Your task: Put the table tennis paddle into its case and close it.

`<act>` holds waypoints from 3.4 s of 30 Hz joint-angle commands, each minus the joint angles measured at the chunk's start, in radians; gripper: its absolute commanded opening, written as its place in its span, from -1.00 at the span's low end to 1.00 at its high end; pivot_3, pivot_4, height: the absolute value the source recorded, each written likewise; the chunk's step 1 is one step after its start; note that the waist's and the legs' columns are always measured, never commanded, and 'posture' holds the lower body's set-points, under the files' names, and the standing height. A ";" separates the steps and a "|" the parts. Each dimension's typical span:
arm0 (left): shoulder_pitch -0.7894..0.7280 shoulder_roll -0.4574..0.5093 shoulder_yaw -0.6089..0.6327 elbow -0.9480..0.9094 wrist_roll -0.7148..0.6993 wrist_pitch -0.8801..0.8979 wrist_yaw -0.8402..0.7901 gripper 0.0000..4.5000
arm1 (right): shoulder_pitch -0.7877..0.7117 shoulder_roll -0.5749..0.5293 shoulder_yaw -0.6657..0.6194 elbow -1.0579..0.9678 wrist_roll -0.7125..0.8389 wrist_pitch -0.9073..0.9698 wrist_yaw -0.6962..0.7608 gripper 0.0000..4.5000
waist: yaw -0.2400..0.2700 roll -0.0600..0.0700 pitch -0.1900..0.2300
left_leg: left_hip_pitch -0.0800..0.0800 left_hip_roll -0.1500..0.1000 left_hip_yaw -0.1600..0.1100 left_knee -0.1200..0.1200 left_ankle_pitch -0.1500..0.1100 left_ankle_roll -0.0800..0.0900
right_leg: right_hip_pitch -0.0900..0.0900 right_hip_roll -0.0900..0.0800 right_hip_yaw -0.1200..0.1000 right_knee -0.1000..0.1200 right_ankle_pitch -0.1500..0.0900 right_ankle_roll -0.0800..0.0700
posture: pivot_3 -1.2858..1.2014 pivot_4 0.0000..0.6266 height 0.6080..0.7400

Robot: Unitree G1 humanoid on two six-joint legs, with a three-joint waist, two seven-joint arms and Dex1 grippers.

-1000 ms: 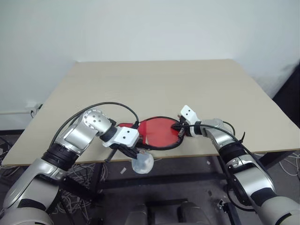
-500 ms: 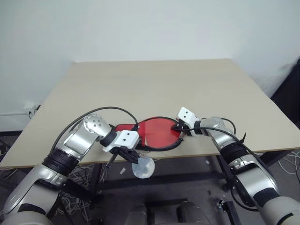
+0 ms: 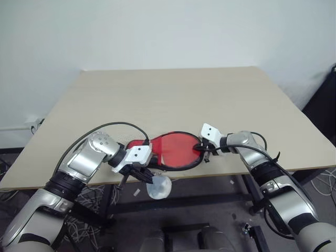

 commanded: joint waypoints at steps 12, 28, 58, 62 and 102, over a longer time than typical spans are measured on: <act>0.049 0.029 0.073 -0.011 0.021 0.004 0.039 -0.99 | 0.013 0.098 -0.018 0.056 0.033 0.097 0.011 -1.00 | -0.006 -0.001 0.000 | 0.004 0.001 0.000 0.000 0.000 -0.001 | 0.002 0.002 0.001 0.002 -0.001 0.001 | 0.03 -1.00 1.00; 0.067 0.075 0.107 -0.021 0.019 0.099 0.070 -0.99 | 0.011 0.140 0.014 0.097 0.000 0.102 -0.014 -1.00 | -0.012 -0.001 0.000 | 0.004 0.002 -0.001 0.000 -0.001 -0.002 | 0.002 0.002 0.002 0.002 -0.001 0.001 | 0.03 -1.00 1.00; 0.201 0.244 0.175 -0.063 0.012 0.112 0.030 -0.99 | 0.020 0.138 0.025 0.117 -0.001 0.079 -0.033 -1.00 | -0.020 -0.001 -0.002 | 0.006 0.016 0.001 0.002 -0.009 -0.015 | 0.001 0.015 -0.001 0.003 -0.008 -0.006 | 0.03 -1.00 1.00; 0.197 0.236 0.184 -0.046 0.019 0.098 0.027 -0.99 | 0.021 0.139 0.027 0.118 -0.001 0.077 -0.037 -1.00 | -0.019 -0.001 -0.002 | 0.008 0.016 0.000 0.003 -0.009 -0.015 | 0.004 0.015 0.000 0.003 -0.008 -0.005 | 0.03 -1.00 1.00; -0.254 -0.270 -0.288 0.323 0.398 -0.979 0.000 0.91 | 0.007 0.160 0.024 0.150 -0.003 0.075 -0.078 -1.00 | -0.018 -0.002 -0.003 | 0.020 0.015 0.005 0.001 -0.010 -0.016 | 0.015 0.016 0.003 0.002 -0.011 -0.007 | 0.03 -1.00 1.00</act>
